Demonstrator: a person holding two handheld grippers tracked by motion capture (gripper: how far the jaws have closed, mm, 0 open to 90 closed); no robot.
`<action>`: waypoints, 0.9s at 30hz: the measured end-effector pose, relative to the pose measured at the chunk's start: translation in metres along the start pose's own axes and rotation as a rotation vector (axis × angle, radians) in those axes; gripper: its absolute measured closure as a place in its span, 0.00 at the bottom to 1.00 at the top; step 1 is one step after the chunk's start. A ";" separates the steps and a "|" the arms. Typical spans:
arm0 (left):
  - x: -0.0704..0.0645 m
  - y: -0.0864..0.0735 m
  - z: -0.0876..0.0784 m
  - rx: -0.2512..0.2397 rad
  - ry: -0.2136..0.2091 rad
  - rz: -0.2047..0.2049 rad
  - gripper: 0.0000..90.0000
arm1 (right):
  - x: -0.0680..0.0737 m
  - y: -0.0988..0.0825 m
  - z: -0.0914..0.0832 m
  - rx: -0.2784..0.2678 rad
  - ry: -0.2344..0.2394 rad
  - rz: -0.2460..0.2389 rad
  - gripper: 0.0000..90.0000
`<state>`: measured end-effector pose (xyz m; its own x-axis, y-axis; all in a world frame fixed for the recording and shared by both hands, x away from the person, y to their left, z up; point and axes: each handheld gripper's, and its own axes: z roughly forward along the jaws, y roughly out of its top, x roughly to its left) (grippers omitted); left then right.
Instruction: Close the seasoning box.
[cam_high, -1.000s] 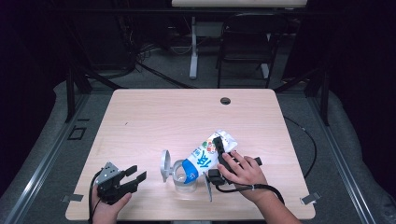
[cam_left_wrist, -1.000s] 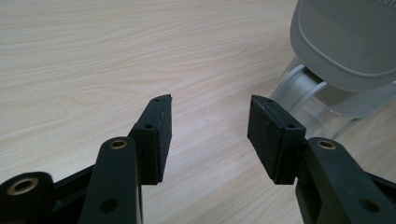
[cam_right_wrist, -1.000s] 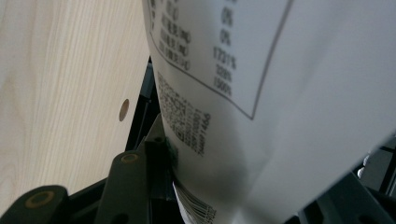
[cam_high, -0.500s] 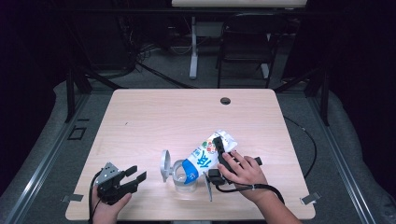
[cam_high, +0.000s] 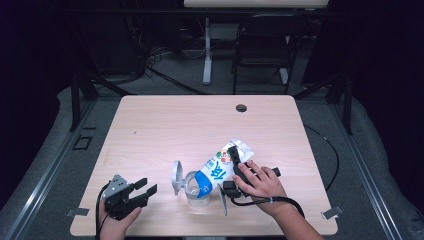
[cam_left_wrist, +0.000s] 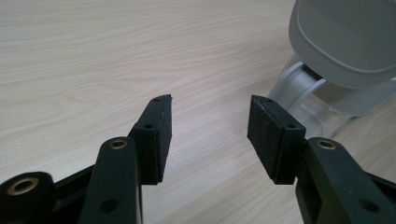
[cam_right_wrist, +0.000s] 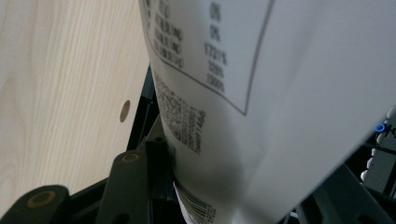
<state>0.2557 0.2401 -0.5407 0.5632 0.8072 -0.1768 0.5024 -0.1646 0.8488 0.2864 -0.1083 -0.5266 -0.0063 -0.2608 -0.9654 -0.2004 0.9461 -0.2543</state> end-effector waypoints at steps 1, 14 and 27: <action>0.000 0.000 0.000 -0.001 0.000 0.000 0.56 | 0.000 0.000 0.000 0.000 -0.001 0.000 0.59; 0.000 0.000 0.001 -0.009 0.002 -0.007 0.56 | 0.000 -0.001 0.000 -0.012 0.001 -0.005 0.60; 0.000 0.001 0.001 0.003 0.002 -0.001 0.56 | 0.001 -0.001 0.000 -0.020 -0.003 0.003 0.60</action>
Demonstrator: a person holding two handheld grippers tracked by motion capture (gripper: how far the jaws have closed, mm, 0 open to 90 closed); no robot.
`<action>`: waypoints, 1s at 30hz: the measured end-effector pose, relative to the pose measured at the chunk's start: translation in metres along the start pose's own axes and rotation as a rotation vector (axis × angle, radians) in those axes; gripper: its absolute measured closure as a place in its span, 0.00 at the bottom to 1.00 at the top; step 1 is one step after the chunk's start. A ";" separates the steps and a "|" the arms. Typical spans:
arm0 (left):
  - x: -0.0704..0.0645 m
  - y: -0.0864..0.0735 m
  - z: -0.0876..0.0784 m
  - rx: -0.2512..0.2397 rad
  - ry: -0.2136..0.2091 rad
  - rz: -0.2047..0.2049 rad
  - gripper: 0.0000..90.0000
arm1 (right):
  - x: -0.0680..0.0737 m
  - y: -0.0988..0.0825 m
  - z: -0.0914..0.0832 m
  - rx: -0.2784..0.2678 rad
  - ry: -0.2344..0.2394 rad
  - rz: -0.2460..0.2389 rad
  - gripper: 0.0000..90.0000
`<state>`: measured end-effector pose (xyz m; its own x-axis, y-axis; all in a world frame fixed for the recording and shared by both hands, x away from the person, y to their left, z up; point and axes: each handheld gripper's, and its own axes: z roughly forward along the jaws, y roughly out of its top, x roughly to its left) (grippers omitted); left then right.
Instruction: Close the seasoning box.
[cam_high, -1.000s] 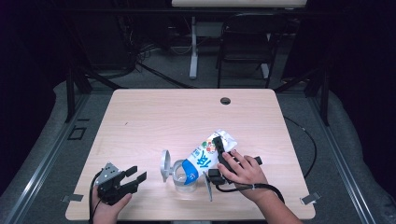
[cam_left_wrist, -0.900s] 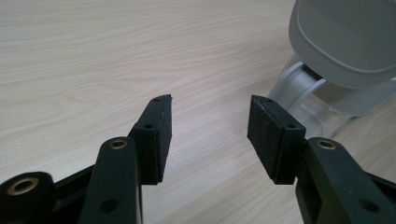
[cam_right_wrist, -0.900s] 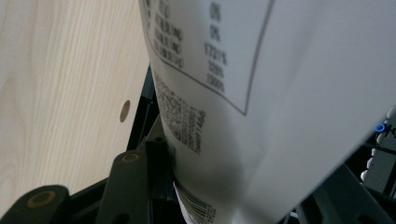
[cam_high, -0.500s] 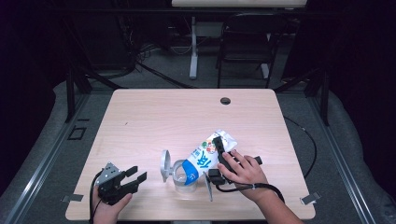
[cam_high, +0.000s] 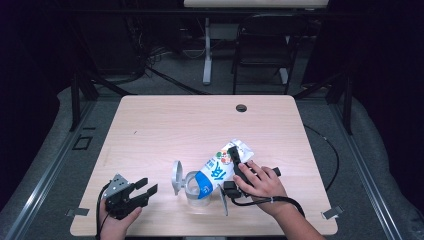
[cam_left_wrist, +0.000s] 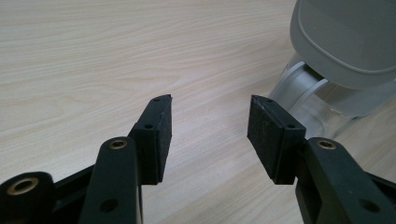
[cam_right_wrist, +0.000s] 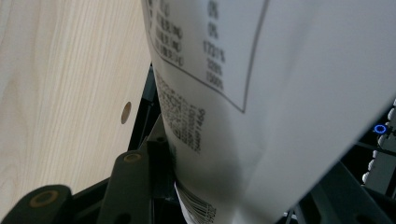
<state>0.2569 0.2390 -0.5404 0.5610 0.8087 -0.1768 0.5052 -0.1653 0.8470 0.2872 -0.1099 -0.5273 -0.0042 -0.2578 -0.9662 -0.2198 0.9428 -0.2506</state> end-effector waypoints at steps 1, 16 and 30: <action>0.000 0.000 0.000 0.000 0.001 0.000 0.56 | 0.000 0.000 0.000 -0.001 0.001 0.000 0.60; -0.001 0.001 0.000 -0.008 0.001 0.001 0.56 | 0.000 -0.001 0.000 -0.006 -0.002 -0.003 0.60; 0.000 0.002 -0.001 -0.001 0.000 0.005 0.56 | -0.002 -0.001 -0.001 -0.007 -0.005 -0.020 0.60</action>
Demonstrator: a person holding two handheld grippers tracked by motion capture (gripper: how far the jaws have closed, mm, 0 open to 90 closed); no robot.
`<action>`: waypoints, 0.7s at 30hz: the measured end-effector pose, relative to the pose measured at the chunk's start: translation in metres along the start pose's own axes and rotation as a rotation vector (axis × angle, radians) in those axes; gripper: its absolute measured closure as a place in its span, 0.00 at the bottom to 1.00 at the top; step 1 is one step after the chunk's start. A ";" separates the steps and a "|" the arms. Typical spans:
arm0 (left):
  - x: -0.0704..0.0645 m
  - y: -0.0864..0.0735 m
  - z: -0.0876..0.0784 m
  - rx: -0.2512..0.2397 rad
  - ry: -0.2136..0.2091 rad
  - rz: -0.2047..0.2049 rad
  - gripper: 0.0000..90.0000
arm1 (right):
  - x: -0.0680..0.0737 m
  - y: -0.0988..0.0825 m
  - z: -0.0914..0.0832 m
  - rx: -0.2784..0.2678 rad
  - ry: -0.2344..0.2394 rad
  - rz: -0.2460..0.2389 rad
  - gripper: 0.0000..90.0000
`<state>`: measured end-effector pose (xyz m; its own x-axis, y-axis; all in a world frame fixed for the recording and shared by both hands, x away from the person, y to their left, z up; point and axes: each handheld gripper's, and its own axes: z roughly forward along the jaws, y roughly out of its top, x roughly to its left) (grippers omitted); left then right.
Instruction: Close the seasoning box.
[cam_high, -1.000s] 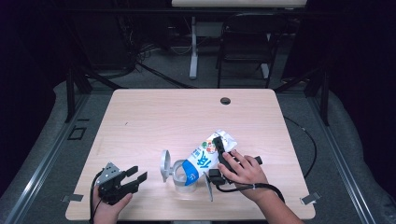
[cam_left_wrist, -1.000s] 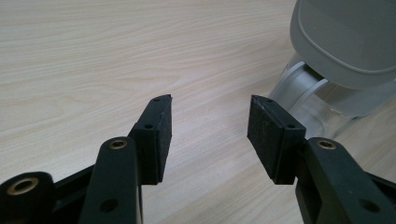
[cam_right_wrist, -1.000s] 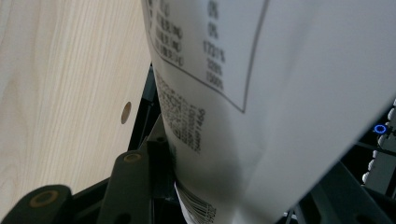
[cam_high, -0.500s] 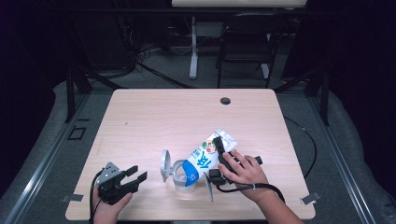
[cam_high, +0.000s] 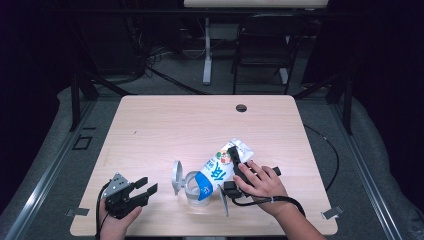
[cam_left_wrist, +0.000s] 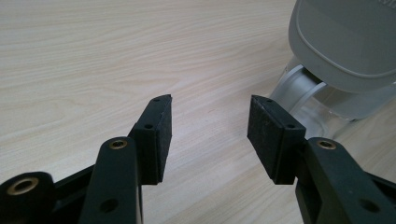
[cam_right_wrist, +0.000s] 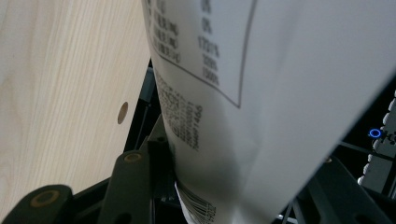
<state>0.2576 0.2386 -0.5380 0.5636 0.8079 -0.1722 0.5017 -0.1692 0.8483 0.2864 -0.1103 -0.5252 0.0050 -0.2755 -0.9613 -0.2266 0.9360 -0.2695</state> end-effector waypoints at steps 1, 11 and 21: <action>0.000 0.000 0.000 -0.002 -0.001 0.000 0.56 | -0.001 0.000 0.000 -0.003 -0.001 -0.002 0.60; 0.000 -0.001 0.001 -0.008 0.002 -0.005 0.56 | 0.000 0.000 -0.001 0.001 0.004 0.000 0.61; 0.000 -0.001 0.001 -0.008 0.001 -0.002 0.56 | 0.000 -0.001 -0.001 0.000 0.007 0.001 0.62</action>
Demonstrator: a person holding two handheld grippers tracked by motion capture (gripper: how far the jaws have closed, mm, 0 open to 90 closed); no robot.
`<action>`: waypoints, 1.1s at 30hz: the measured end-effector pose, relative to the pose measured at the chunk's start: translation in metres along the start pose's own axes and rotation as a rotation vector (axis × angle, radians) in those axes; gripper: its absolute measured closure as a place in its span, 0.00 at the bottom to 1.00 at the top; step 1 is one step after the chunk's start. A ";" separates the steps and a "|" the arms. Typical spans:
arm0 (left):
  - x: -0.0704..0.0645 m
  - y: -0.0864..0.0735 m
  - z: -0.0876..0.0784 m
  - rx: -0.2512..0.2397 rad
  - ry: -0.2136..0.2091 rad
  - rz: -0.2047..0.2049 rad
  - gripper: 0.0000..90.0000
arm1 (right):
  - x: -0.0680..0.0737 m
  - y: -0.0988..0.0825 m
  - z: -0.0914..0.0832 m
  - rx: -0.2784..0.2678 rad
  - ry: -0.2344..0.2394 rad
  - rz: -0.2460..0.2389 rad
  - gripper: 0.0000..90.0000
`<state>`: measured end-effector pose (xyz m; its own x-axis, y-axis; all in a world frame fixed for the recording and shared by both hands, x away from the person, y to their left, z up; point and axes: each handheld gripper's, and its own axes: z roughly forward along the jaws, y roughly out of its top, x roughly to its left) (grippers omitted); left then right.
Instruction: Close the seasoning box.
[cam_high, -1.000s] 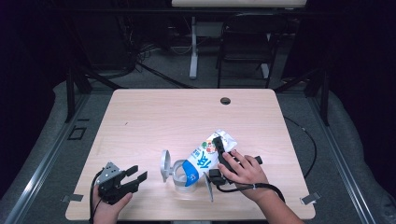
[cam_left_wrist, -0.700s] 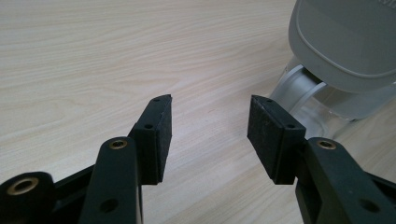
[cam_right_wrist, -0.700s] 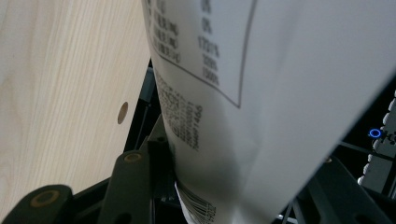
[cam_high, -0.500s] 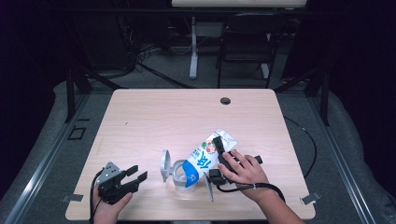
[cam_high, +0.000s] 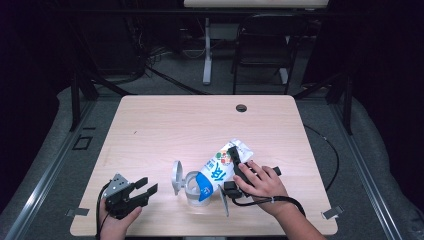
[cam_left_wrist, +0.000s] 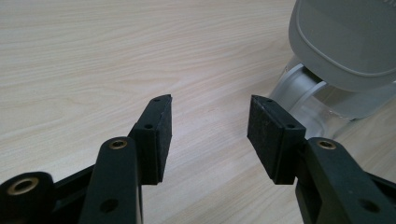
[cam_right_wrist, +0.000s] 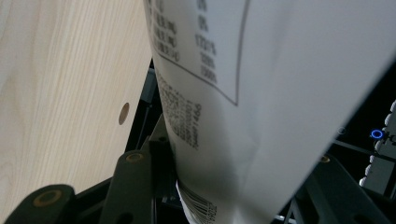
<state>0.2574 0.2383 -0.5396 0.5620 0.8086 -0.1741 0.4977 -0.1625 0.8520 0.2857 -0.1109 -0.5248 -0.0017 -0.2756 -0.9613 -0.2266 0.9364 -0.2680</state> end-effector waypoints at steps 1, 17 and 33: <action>0.000 0.000 0.000 0.000 0.001 0.000 0.56 | 0.000 0.000 0.000 0.000 -0.001 0.000 0.62; 0.000 0.000 0.001 -0.005 -0.001 -0.005 0.56 | 0.000 0.000 0.000 0.000 0.000 0.001 0.62; 0.000 0.001 0.000 0.004 -0.001 0.000 0.56 | -0.001 -0.001 0.000 -0.014 -0.007 -0.011 0.62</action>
<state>0.2578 0.2382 -0.5391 0.5627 0.8081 -0.1742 0.4998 -0.1648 0.8503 0.2860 -0.1111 -0.5238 0.0073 -0.2844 -0.9587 -0.2400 0.9302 -0.2778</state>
